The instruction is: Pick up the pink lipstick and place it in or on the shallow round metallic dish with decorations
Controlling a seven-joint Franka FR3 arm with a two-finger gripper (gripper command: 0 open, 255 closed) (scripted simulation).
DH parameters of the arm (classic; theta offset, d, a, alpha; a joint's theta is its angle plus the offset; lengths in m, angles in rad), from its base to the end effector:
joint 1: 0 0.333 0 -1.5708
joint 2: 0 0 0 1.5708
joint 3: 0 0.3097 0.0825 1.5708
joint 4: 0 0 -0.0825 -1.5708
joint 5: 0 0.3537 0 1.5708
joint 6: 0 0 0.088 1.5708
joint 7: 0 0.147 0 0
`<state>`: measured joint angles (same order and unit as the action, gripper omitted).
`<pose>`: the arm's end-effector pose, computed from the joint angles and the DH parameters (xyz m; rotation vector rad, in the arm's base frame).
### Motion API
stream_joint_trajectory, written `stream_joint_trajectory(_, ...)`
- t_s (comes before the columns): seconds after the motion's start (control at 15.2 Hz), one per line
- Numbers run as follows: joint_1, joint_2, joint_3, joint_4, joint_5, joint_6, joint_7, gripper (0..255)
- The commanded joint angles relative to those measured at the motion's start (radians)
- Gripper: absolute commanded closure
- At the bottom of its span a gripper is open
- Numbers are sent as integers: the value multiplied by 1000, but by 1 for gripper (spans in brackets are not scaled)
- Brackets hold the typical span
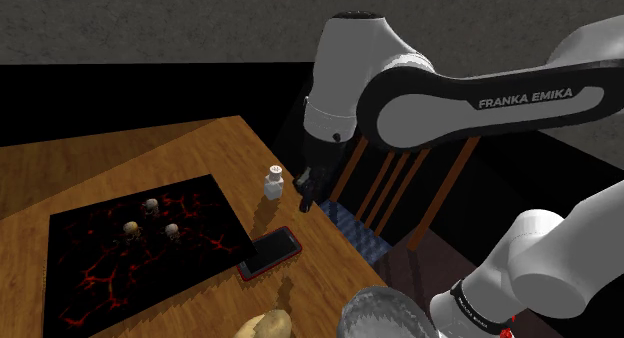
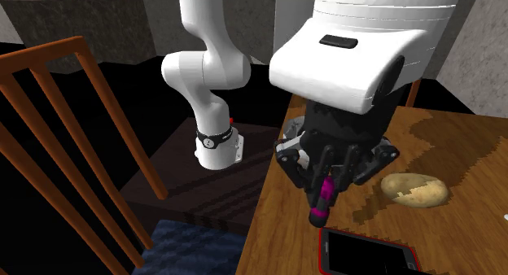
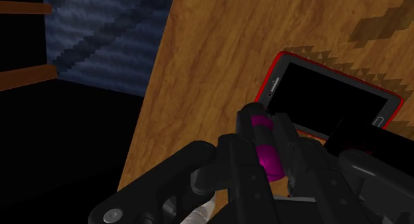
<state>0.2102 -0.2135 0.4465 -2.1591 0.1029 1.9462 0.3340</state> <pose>0.3582 0.2973 0.4431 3.1069 0.4288 -0.0276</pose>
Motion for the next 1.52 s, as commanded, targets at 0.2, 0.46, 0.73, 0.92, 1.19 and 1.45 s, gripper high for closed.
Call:
stream_joint_trajectory(0.2, -1, -12, -5, 59, 1, -70, -1, 255)
stream_joint_trajectory(0.46, 28, -113, 5, -17, 48, -88, 15, 255)
stream_joint_trajectory(0.73, 78, -241, 20, -111, 108, -112, 44, 255)
stream_joint_trajectory(0.92, 120, -332, 33, -170, 152, -137, 74, 255)
stream_joint_trajectory(1.19, 181, -447, 57, -232, 210, -181, 125, 255)
stream_joint_trajectory(1.45, 247, -550, 86, -275, 268, -230, 188, 255)
